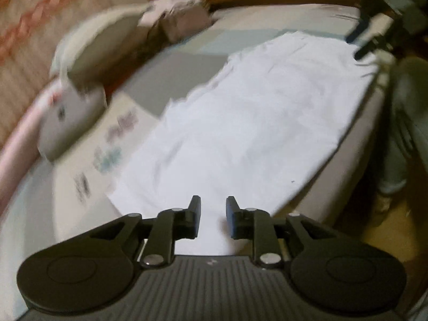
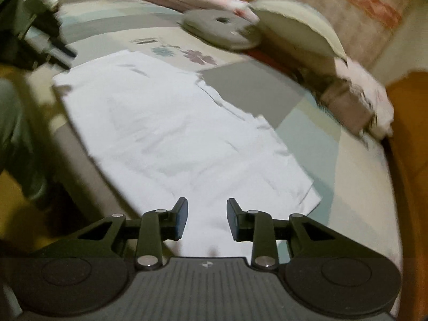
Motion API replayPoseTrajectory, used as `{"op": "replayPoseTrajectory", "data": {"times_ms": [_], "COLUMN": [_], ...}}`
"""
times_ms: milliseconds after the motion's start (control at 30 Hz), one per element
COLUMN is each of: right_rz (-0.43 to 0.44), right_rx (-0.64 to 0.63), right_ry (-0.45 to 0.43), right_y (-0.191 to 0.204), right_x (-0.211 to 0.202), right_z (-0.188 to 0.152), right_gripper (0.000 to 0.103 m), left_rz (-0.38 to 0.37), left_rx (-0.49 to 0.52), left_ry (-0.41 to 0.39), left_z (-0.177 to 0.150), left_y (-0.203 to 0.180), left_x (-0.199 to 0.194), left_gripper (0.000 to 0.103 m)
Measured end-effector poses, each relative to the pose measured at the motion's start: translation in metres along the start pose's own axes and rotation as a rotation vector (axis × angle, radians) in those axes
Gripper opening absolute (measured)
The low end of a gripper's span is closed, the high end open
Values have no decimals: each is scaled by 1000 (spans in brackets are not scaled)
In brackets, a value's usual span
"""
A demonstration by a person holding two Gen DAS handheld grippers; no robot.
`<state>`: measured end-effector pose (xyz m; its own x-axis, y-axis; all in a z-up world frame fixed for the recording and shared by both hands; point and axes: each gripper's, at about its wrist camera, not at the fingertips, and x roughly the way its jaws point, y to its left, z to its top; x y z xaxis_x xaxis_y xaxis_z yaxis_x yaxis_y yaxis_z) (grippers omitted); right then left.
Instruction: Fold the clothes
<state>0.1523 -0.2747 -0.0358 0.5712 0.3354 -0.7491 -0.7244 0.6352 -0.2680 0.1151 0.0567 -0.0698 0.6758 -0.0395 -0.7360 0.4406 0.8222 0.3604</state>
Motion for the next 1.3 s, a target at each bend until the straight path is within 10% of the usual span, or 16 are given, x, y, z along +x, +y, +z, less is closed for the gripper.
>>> {"op": "replayPoseTrajectory", "data": {"times_ms": [333,600,800,900,1033,1300], "right_rz": [24,11,-51,-50,-90,-131], "right_rx": [272,416,500,538,604,569], "right_ry": [66,-85,-19,-64,-106,-184], "right_y": [-25,-37,-38,-34,-35,-55], "right_x": [18,37,66,60,50,79], "right_z": [-26,12,-5,-22,-21,30], "right_gripper": [49,74,86,90,93,97], "left_rz": [7,-24,-31,-32,-50,-78], "left_rx": [-267,-435,-662,-618,-550,-503], "left_ry": [142,-36,-24,-38,-106,-137], "left_z": [-39,-1,-34,-28,0,37], "left_y": [31,66,85,85,82,74], "left_x": [-9,18,52,45,42,81], "left_gripper": [32,50,52,52,80,81]}}
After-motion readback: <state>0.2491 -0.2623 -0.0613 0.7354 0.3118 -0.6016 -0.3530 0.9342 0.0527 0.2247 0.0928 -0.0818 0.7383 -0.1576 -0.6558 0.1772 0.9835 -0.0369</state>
